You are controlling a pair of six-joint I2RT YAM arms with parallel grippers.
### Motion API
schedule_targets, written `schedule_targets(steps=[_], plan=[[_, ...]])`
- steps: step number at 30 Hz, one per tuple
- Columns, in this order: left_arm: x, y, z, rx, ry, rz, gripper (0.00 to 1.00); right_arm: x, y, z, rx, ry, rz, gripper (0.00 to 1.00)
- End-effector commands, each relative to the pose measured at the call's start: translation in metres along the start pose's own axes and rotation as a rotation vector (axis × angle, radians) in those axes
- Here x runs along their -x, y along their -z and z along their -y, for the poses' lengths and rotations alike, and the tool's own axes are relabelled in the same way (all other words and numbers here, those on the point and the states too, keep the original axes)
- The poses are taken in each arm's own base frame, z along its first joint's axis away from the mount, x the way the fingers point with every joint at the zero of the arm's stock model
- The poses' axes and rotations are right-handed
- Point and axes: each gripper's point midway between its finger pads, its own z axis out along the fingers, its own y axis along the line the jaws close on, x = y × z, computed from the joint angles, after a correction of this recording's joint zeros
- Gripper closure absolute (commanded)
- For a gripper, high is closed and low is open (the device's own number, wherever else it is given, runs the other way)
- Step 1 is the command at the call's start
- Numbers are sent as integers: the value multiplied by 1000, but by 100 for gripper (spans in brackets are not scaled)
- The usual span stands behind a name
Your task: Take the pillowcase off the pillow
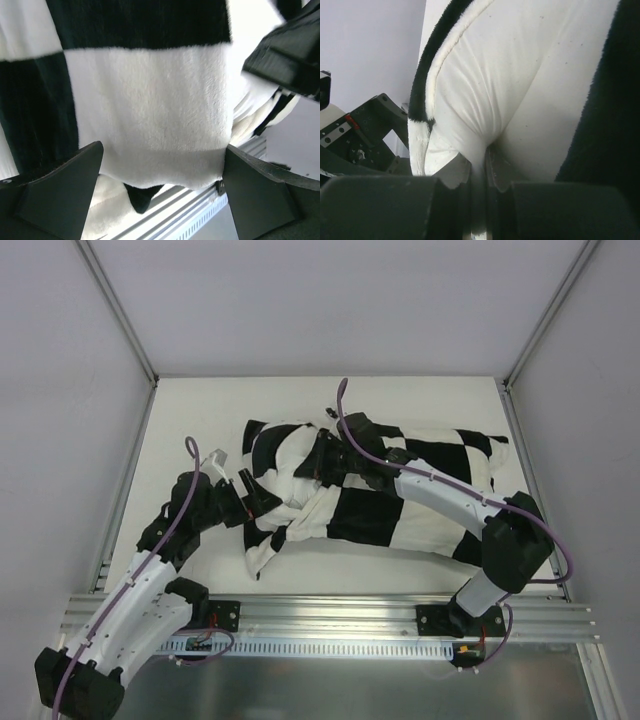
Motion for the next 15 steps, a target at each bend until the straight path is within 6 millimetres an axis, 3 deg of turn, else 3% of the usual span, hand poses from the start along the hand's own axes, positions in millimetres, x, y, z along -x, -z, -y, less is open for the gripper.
schedule_targets(steps=[1,6,11,15], plan=[[-8,-2,4,24,-17,-35,1,51,25,-48,95,79,187,99],[-18,-9,14,23,-34,-86,1,52,19,-40,53,91,186,99],[1,4,33,-16,-72,16,1,47,15,-22,-29,98,171,99],[10,10,33,-12,-81,75,1,50,22,0,-219,200,220,99]])
